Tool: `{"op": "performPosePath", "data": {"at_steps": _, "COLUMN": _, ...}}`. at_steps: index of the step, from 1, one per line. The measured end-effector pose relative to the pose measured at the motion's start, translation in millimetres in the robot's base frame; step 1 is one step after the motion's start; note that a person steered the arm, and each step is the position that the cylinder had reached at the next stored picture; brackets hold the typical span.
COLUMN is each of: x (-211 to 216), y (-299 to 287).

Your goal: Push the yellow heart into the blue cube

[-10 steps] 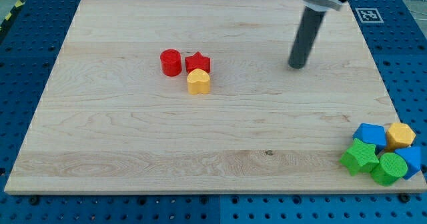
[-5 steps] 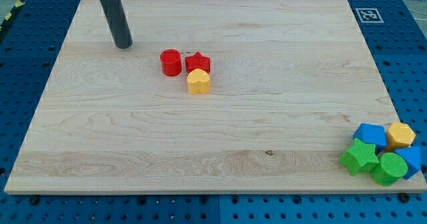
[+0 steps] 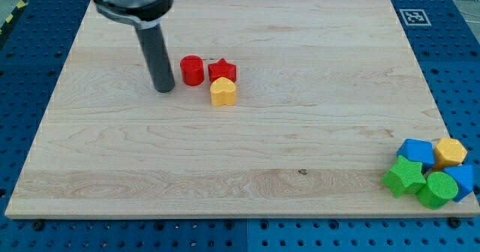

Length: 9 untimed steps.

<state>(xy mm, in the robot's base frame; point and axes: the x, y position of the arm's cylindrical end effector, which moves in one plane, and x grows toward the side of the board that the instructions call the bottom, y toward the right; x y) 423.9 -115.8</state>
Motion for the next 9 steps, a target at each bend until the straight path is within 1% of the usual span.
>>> {"op": "performPosePath", "data": {"at_steps": 1, "x": 0, "y": 13}}
{"op": "performPosePath", "data": {"at_steps": 2, "x": 5, "y": 39}}
{"op": "performPosePath", "data": {"at_steps": 3, "x": 14, "y": 78}}
{"op": "performPosePath", "data": {"at_steps": 5, "x": 38, "y": 169}}
{"op": "performPosePath", "data": {"at_steps": 6, "x": 50, "y": 204}}
{"op": "performPosePath", "data": {"at_steps": 9, "x": 96, "y": 283}}
